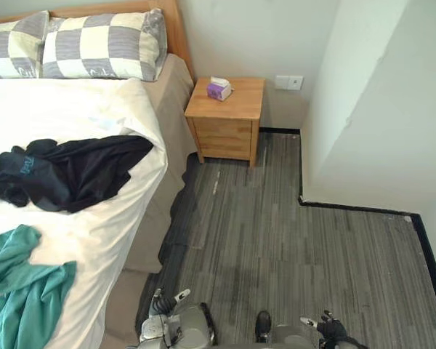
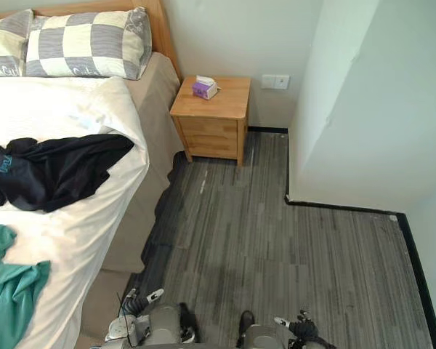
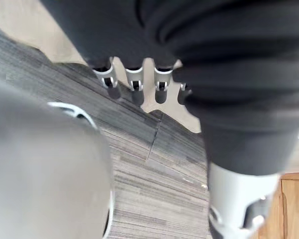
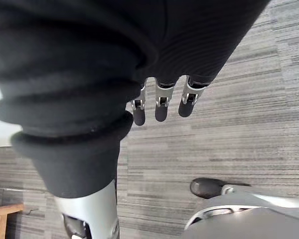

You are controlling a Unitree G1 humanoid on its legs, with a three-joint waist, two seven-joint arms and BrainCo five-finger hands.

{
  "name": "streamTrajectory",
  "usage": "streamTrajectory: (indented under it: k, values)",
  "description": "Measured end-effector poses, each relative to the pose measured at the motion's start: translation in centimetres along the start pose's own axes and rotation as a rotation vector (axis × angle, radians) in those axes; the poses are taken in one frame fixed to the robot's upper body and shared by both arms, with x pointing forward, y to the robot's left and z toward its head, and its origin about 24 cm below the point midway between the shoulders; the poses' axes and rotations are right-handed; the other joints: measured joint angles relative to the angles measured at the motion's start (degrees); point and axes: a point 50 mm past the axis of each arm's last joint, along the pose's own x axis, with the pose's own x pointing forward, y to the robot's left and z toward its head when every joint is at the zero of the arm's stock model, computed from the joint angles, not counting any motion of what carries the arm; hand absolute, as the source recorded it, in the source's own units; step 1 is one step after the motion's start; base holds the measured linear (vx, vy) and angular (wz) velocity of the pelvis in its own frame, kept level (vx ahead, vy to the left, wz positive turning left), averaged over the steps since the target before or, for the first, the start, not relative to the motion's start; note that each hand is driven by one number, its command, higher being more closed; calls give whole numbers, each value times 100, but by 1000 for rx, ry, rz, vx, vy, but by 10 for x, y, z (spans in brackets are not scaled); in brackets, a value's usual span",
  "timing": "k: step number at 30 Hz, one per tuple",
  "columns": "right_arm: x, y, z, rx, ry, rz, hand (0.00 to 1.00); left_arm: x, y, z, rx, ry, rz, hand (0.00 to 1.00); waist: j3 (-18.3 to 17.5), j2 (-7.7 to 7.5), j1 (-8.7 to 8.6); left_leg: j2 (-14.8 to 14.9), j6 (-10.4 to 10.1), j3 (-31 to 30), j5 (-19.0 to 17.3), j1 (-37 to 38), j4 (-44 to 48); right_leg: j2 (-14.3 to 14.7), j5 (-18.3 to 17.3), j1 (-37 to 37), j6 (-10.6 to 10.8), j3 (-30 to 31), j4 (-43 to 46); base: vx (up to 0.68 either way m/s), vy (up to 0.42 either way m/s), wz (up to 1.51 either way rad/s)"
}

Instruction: Tidy the bed and pick cloth on bed and put in laundry

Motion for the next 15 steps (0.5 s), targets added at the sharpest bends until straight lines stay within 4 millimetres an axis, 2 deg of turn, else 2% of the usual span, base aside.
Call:
streamTrajectory:
  k: [1,2,3,4,5,6,7,8,9,10,11,12,13,14,15]
  values:
    - [0,-1,-1,-1,2,-3,0,0,-1,1,-1,-3,-4,0,-6,5,63,-50,196,117,184,16,-276,14,-35,64,6,-9,-27,468,2,-10]
    - [0,1,-2,-3,9,-4,0,1,-2,3,6,-8,-8,0,-89,-74,218,-107,499,282,542,86,-413,-24,-170,134,92,34,-4,596,54,-3]
    - [-1,7,-5,-3,15,7,0,1,5,1,20,0,3,0,-205,-177,198,-270,739,419,659,140,-420,-190,-439,146,221,18,193,518,66,6]
    - [-1,7,-5,-10,15,8,0,2,7,1,24,3,8,0,-238,-271,194,-356,814,408,604,166,-429,-300,-563,120,288,-5,335,526,79,33]
    - [-1,10,-5,-30,15,16,0,2,8,-1,26,9,10,0,-290,-340,207,-519,933,343,459,271,-496,-474,-732,-23,496,11,853,562,135,47]
    - [-1,11,-6,-20,16,16,0,2,9,-3,29,21,12,0,-302,-371,204,-745,885,216,349,647,-658,-730,-946,-397,859,99,2248,571,140,54]
    - [-2,11,-6,-13,18,15,0,2,10,-4,34,25,14,0,-304,-411,190,-854,892,118,284,787,-704,-842,-941,-572,939,174,2921,691,171,84]
    - [-2,11,-8,-2,21,11,0,2,13,-7,49,40,17,0,-307,-470,132,-1031,900,-181,97,1115,-742,-1060,-551,-997,1509,403,4380,449,80,99]
    - [-2,11,-8,-2,22,11,0,1,13,-9,60,53,13,0,-313,-496,44,-1106,888,-403,-44,1348,-729,-1173,-375,-1263,1615,491,5296,645,58,148]
    - [-2,10,-7,1,18,8,0,1,15,-14,72,75,18,0,-306,-479,-46,-1150,870,-726,-172,1689,-754,-1363,-442,-1482,1494,420,6125,532,-1,132]
    - [-2,9,-7,1,17,7,0,1,17,-16,79,84,22,0,-276,-407,-106,-1176,851,-916,-210,1826,-779,-1438,-498,-1574,1391,287,6290,640,-49,159]
    - [-2,9,-6,8,7,4,0,1,20,-16,90,95,29,0,-288,-427,-141,-1170,825,-1302,-253,2188,-969,-1567,-745,-1810,983,126,6077,412,-79,120]
    - [-2,8,-6,11,7,2,0,1,21,-17,89,97,30,0,-282,-417,-139,-1146,816,-1443,-257,2309,-1057,-1564,-841,-1878,891,82,5760,465,-140,136]
    - [-2,7,-6,19,9,-3,0,1,21,-17,86,99,31,0,-286,-393,-142,-1083,804,-1657,-262,2413,-1119,-1526,-940,-1940,898,36,5065,425,-188,127]
    - [-2,5,-6,33,10,-14,0,0,20,-18,76,100,30,0,-277,-339,-126,-971,654,-1848,-297,2507,-1162,-1363,-913,-2033,906,269,3750,492,-279,149]
